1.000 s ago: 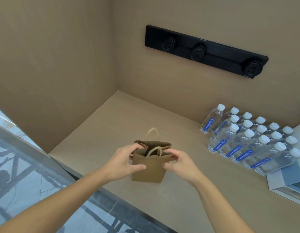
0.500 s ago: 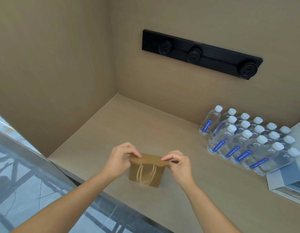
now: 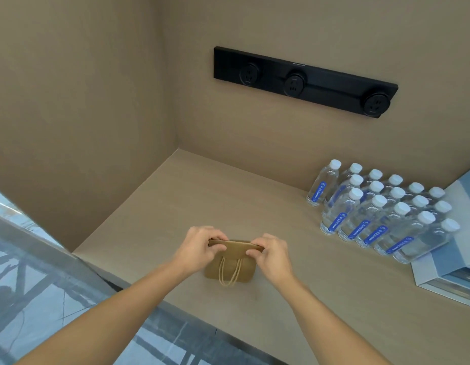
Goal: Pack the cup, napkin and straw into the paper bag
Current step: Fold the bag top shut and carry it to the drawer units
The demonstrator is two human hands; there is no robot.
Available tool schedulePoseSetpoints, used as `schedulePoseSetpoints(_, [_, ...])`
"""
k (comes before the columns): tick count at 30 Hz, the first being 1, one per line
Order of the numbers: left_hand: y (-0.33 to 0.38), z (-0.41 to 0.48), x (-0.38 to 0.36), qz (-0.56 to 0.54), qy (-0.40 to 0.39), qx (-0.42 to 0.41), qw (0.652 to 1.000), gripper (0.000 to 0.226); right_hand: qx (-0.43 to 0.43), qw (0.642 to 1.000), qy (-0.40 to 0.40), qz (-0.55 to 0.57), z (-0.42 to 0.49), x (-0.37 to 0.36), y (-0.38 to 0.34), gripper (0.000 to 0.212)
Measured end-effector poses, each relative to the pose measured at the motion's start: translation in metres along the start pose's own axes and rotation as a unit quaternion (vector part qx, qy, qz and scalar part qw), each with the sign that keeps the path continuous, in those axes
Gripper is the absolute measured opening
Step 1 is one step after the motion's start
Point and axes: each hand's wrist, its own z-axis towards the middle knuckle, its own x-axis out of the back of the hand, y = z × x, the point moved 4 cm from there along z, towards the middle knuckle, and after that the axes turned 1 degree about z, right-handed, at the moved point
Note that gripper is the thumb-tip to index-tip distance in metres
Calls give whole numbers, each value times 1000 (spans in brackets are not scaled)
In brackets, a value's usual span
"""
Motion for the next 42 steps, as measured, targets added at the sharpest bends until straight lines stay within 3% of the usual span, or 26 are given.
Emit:
schedulePoseSetpoints(4, [32,19,3,12,-19,-74,997,9,13,998,55,25,-8,36,15,5])
schedulePoseSetpoints(8, [77,45,-26,47,-115,-154,980,7,-16,999,49,12,-31,80,37,9])
schedulePoseSetpoints(11, [125,53,-74,95,-165,-232,954,6,-60,996,70,-5,-66,117,63,12])
schedulePoseSetpoints(21, [349,16,-270,-26,-332,-429,839,8,-293,929,216,-63,-260,265,187,26])
schedulePoseSetpoints(25, [413,-4,-342,-36,-329,-445,832,17,-321,923,205,-54,-311,314,247,25])
schedulePoseSetpoints(32, [537,-20,-467,-22,-304,-395,867,3,-303,928,201,-84,-378,423,381,24])
schedulePoseSetpoints(36, [645,-28,-538,-20,-316,-388,865,4,-296,925,223,-85,-431,519,460,23])
schedulePoseSetpoints(42, [683,-15,-570,10,-328,-379,865,12,-305,916,242,-92,-453,561,494,24])
